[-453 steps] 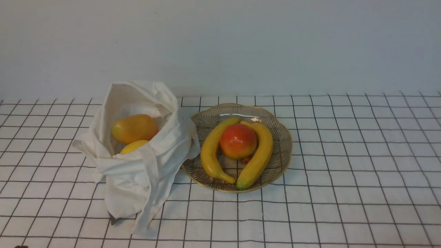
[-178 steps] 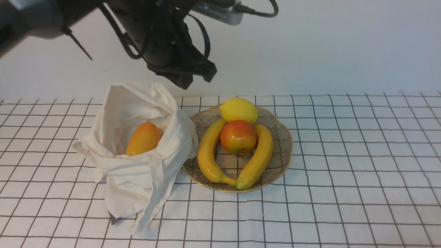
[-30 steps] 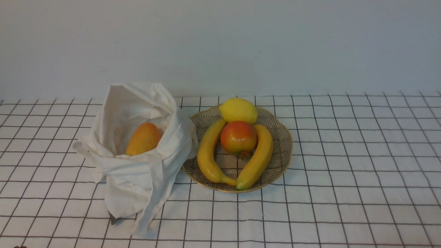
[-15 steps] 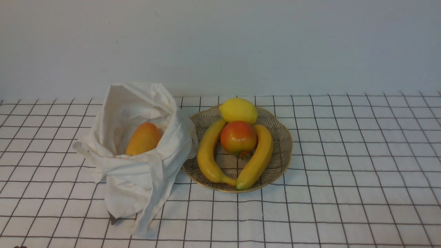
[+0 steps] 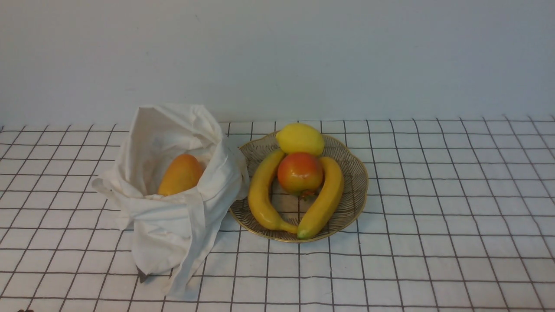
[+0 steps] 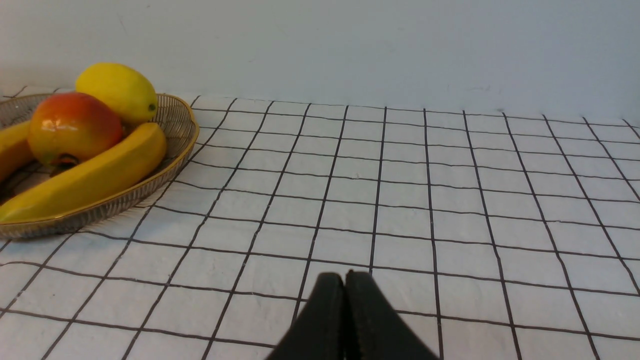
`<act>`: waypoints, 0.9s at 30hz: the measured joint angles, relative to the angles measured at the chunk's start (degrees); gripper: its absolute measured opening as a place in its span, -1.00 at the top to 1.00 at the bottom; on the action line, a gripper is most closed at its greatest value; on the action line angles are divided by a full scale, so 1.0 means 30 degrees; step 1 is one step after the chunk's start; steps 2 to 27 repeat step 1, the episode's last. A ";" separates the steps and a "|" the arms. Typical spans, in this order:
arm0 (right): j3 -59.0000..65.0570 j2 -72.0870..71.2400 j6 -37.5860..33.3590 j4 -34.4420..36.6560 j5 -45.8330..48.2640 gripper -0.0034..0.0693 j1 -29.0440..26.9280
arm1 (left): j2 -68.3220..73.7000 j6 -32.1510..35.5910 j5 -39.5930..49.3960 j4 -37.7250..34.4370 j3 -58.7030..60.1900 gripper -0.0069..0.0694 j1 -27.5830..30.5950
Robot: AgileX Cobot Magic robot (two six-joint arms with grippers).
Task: Take the fruit out of the bag on the white checkered tablecloth and place them on the plate.
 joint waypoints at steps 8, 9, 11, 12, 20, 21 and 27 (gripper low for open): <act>0.0000 0.0000 0.0000 0.0000 0.0000 0.95 0.0000 | 0.0000 0.0000 0.0000 0.0000 0.0000 0.84 0.0000; 0.0000 0.0000 0.0000 0.0000 0.0000 0.95 0.0000 | 0.0000 0.0000 0.0000 0.0000 0.0000 0.84 0.0000; 0.0000 0.0000 0.0000 0.0000 0.0000 0.95 0.0000 | 0.0000 0.0000 0.0000 0.0000 0.0000 0.84 0.0000; 0.0000 0.0000 0.0000 0.0000 0.0000 0.95 0.0000 | 0.0000 0.0000 0.0000 0.0000 0.0000 0.84 0.0000; 0.0000 0.0000 0.0000 0.0000 0.0000 0.95 0.0000 | 0.0000 0.0000 0.0000 0.0000 0.0000 0.84 0.0000; 0.0000 0.0000 0.0000 0.0000 0.0000 0.95 0.0000 | 0.0000 0.0000 0.0000 0.0000 0.0000 0.84 0.0000; 0.0000 0.0000 0.0000 0.0000 0.0000 0.95 0.0000 | 0.0000 0.0000 0.0000 0.0000 0.0000 0.84 0.0000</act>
